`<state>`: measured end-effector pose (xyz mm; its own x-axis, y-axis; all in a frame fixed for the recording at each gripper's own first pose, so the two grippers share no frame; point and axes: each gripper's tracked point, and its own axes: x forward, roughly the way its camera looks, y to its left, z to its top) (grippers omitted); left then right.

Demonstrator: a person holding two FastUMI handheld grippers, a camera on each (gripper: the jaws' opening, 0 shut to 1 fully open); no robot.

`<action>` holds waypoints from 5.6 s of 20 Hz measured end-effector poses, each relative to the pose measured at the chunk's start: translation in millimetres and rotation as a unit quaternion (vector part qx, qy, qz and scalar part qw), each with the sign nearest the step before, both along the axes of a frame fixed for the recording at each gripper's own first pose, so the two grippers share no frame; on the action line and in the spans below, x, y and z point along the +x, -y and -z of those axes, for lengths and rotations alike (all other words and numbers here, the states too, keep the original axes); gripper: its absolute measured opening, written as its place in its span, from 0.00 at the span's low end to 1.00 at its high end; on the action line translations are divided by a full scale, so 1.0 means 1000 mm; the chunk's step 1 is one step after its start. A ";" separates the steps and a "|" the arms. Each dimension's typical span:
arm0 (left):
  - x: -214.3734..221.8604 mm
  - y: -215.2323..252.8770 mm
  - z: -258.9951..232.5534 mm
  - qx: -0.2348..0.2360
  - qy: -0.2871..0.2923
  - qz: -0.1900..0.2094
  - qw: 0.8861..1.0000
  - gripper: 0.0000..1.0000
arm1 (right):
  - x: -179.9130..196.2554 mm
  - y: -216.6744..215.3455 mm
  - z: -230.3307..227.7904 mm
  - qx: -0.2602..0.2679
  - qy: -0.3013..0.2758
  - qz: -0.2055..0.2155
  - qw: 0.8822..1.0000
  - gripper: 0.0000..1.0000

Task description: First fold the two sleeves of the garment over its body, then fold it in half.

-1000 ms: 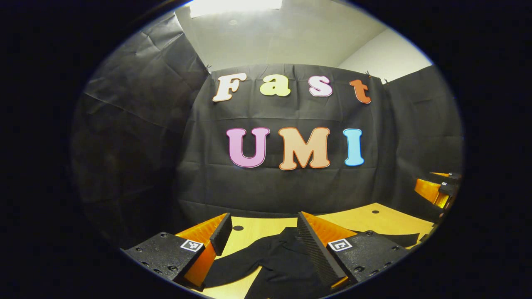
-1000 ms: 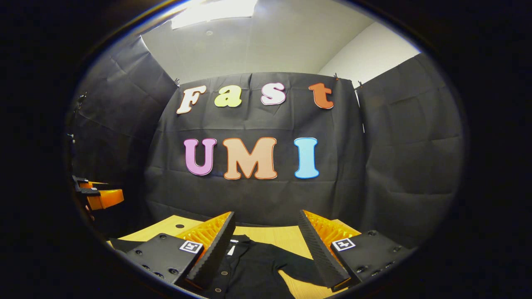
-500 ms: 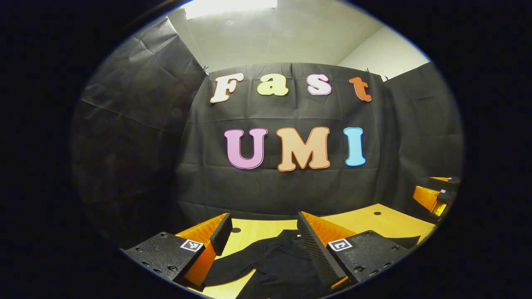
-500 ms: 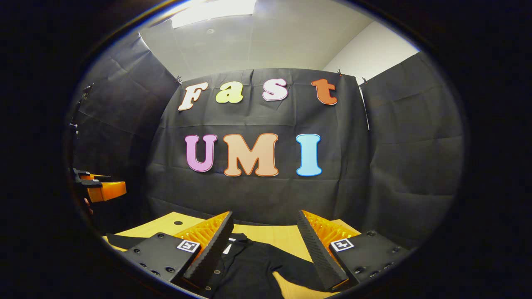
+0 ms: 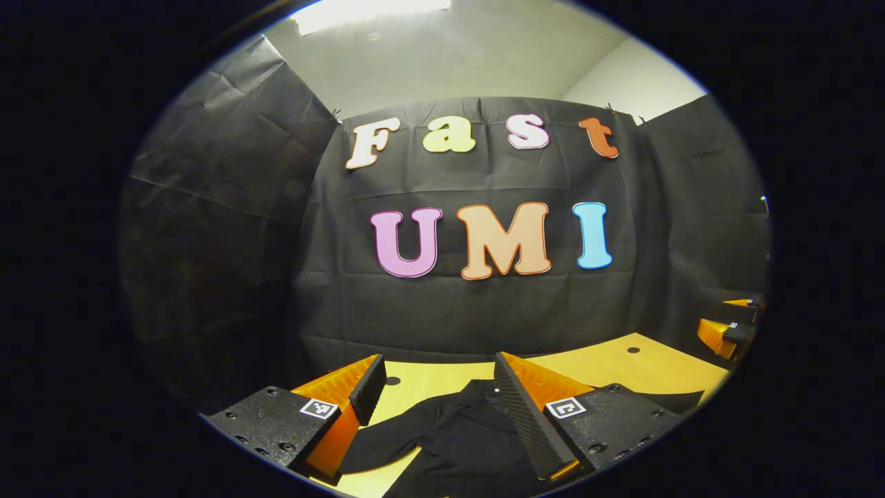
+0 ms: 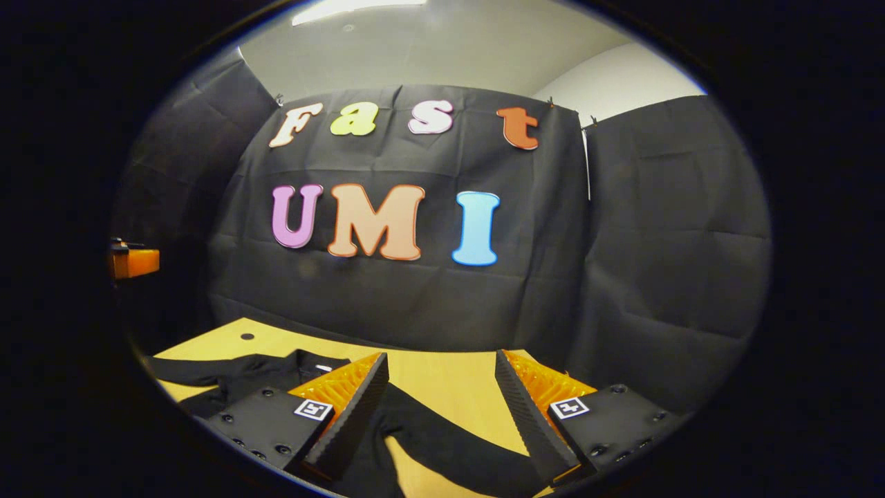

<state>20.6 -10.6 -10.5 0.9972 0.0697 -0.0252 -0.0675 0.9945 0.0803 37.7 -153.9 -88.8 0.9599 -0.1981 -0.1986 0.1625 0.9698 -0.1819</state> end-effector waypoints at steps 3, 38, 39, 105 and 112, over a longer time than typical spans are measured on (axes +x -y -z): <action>0.001 0.006 0.001 0.008 -0.002 -0.004 1.000 0.93 | 0.000 0.036 0.022 -0.015 -0.031 0.023 0.999 0.98; 0.010 0.060 0.026 0.018 -0.036 -0.021 0.999 0.97 | -0.079 0.184 0.275 0.096 -0.393 0.104 0.908 0.17; 0.008 0.049 0.021 0.022 -0.027 -0.024 0.999 0.94 | -0.080 0.185 0.275 0.075 -0.393 0.109 0.910 0.06; -0.118 -0.282 0.310 -0.094 -0.415 -0.159 0.891 0.95 | 0.106 -0.300 0.120 0.073 -0.171 -0.132 0.974 0.97; -0.134 -0.270 0.337 -0.121 -0.447 -0.169 0.870 0.96 | 0.082 -0.264 0.117 0.042 -0.179 -0.116 0.976 0.97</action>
